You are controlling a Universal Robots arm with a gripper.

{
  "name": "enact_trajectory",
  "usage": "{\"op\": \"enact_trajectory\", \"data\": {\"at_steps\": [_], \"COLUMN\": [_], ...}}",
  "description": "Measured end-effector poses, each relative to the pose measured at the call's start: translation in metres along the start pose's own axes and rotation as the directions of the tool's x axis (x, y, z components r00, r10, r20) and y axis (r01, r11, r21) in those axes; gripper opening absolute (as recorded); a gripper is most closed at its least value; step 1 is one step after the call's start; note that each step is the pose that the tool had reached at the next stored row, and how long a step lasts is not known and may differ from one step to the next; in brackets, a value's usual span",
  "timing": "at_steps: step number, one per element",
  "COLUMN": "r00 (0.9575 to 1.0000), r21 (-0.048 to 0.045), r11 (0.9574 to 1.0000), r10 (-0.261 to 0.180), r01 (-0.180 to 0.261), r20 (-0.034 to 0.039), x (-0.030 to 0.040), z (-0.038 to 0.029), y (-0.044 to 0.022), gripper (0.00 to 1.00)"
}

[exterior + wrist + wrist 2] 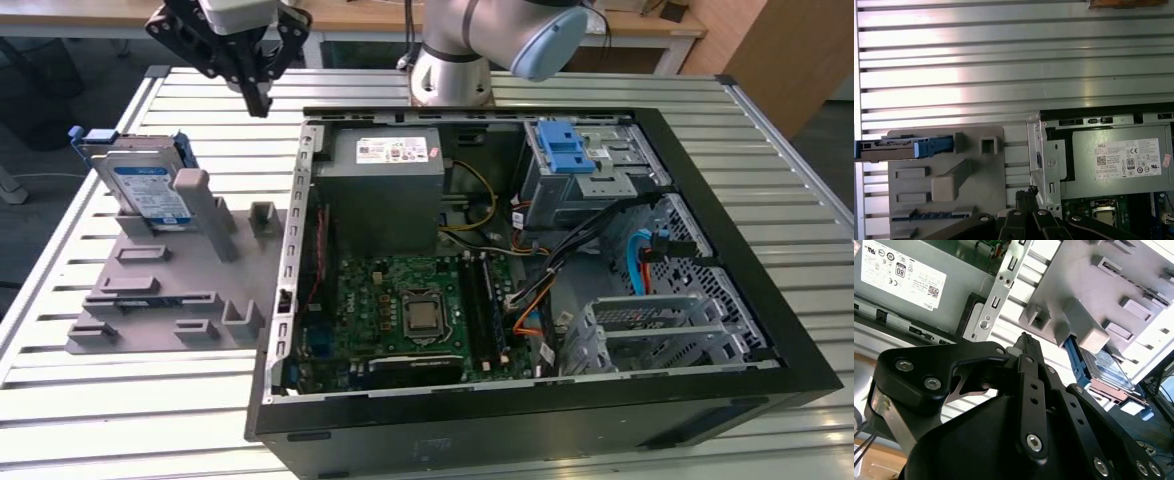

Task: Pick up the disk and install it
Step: 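Reach for the disk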

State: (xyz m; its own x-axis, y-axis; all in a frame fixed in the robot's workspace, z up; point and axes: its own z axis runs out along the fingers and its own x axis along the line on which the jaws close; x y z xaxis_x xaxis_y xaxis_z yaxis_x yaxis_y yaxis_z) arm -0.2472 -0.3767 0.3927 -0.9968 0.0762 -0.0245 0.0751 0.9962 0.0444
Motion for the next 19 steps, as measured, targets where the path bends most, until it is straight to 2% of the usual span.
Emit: {"op": "enact_trajectory", "data": {"at_steps": [19], "r00": [1.0000], "r21": [0.0000], "r11": [1.0000], "r10": [0.000], "r01": [0.000], "r20": [0.0000], "x": [0.0159], "z": [0.0000], "y": [0.0019], "gripper": [0.11]}}
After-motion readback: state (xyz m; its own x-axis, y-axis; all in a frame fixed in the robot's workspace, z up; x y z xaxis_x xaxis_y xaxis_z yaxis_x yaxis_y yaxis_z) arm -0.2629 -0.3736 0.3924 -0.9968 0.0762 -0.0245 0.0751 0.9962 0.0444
